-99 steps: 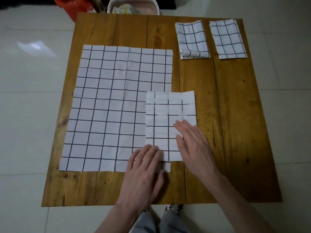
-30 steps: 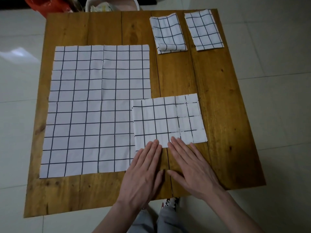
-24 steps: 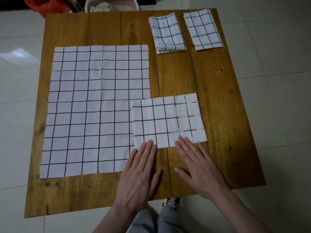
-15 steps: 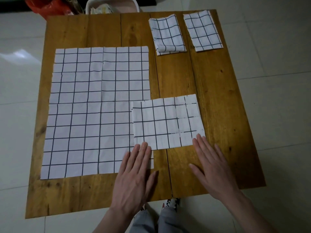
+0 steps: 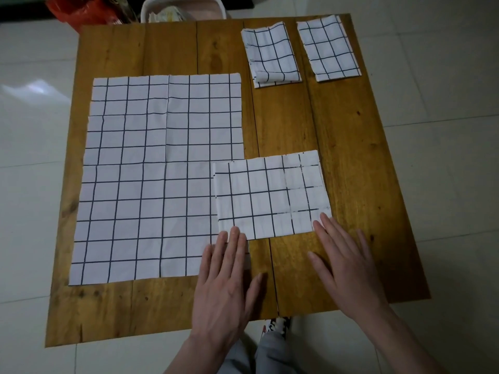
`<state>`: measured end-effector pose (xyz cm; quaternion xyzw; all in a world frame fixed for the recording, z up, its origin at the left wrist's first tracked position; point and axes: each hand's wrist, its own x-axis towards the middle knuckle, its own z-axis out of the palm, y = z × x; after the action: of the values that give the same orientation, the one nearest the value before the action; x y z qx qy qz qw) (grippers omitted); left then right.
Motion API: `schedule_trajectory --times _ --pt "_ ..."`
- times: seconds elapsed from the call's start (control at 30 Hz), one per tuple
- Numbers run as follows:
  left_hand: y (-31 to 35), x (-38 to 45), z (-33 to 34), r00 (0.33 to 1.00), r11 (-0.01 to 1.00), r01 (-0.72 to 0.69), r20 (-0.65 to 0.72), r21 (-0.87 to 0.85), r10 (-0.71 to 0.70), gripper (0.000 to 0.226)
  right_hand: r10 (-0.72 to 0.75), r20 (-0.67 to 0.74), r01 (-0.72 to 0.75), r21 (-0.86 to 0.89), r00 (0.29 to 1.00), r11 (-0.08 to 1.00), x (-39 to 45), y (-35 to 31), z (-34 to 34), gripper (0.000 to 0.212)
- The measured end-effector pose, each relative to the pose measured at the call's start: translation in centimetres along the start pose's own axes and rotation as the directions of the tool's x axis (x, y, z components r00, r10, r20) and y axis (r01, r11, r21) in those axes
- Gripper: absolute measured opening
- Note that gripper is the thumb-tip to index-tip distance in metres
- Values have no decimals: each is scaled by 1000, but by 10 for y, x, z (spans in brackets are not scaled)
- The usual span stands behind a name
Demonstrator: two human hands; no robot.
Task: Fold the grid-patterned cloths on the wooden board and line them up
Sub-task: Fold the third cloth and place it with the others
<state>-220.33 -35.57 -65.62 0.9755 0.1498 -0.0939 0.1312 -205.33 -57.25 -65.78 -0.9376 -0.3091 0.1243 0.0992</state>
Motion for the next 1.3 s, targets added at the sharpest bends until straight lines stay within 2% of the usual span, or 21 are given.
schedule_trajectory --times 0.13,0.33,0.43,0.53,0.7,0.8,0.9,1.07,1.13,1.2,1.3 --pt "21 2 0 999 999 29 -20 -38 -30 77 -8 -25 7 -20 1000 1000 3 4 -7 60" --pt "54 13 4 985 985 -168 40 -28 169 73 28 -29 -29 -9 999 1000 -6 6 -13 57" --pt "60 17 9 984 986 -168 58 -14 169 71 181 -52 -173 133 982 976 -4 -1 -15 54" --pt "60 16 12 985 986 -165 47 -5 166 70 372 -57 -345 270 926 899 5 -11 -22 58" --pt "59 18 13 985 986 -167 33 2 167 69 519 -65 -473 325 853 819 32 -25 -31 56" --pt "59 18 13 985 986 -168 36 -11 168 69 600 -12 -542 413 800 732 46 -29 -33 53" --pt "57 18 12 983 984 -175 47 -21 175 68 618 13 -531 528 786 663 52 -30 -32 42" --pt "56 18 10 984 985 -171 44 -34 173 68 632 86 -448 778 770 441 49 -34 -35 31" --pt "58 17 9 985 985 -167 40 -49 169 67 609 65 -403 803 791 438 43 -35 -37 29" --pt "60 17 7 985 985 -163 39 -57 165 66 582 21 -373 787 813 492 36 -36 -41 26" --pt "67 18 8 981 981 -181 50 -74 185 64 587 -16 -363 773 809 521 23 -37 -45 23"
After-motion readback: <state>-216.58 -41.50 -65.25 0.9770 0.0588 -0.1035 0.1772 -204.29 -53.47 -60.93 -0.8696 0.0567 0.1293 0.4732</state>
